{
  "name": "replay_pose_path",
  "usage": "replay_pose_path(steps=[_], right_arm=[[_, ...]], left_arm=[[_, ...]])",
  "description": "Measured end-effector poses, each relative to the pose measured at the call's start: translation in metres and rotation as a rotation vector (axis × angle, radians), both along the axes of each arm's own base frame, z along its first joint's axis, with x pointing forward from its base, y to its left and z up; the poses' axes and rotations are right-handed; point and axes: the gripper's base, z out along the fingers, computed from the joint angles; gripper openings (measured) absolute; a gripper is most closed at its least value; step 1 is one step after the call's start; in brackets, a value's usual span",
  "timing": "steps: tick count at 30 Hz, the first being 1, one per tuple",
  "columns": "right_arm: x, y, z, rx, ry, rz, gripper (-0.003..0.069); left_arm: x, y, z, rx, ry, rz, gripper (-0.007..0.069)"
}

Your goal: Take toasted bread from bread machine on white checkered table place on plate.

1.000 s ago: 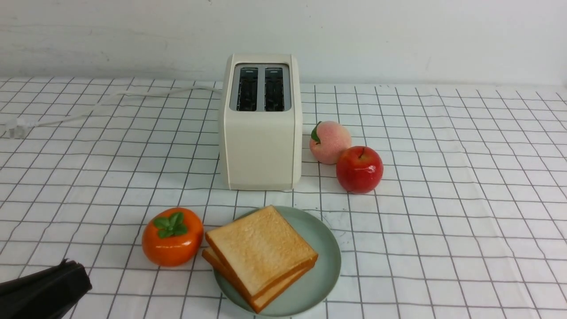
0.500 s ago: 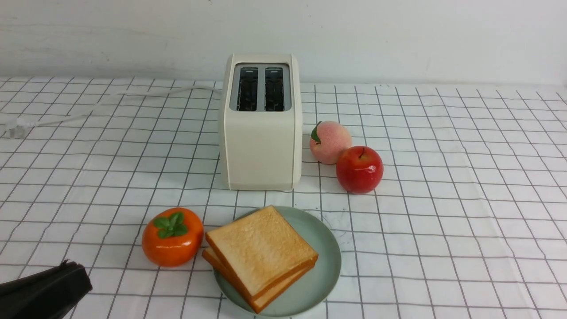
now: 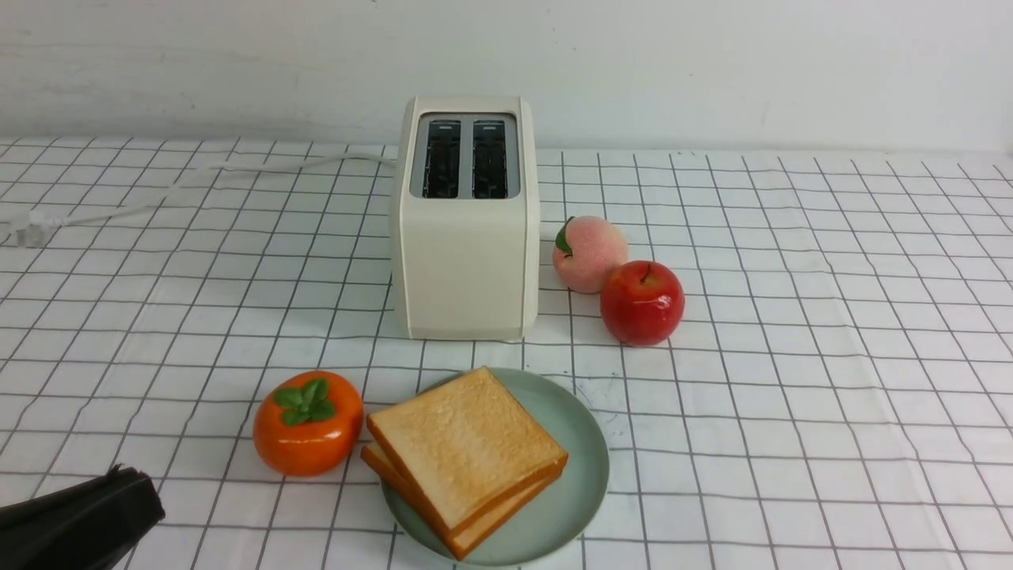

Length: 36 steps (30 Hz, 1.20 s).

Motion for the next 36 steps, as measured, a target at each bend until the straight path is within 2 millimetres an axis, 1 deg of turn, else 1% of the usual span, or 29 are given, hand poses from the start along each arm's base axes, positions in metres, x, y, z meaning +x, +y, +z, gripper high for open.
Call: replay_pose_path(steps=[3, 4, 7, 10, 36], right_arm=[[0.003, -0.002, -0.028, -0.022, -0.030, -0.034, -0.0020], [0.003, -0.003, -0.033, -0.024, -0.026, -0.039, -0.0020], [0.002, -0.003, -0.041, -0.045, 0.005, -0.040, -0.0019], [0.000, -0.004, -0.050, -0.084, 0.103, -0.038, -0.0019], [-0.001, -0.004, -0.050, -0.096, 0.125, -0.036, -0.0015]], left_arm=[[0.000, 0.000, 0.000, 0.001, 0.001, 0.000, -0.0013], [0.000, 0.000, 0.000, 0.000, 0.001, 0.000, -0.0011], [0.000, 0.000, 0.000, 0.001, 0.002, 0.000, -0.0009], [0.000, 0.000, 0.000, 0.002, 0.002, 0.000, -0.0005], [0.000, 0.000, 0.000, 0.002, 0.002, 0.000, 0.0004]])
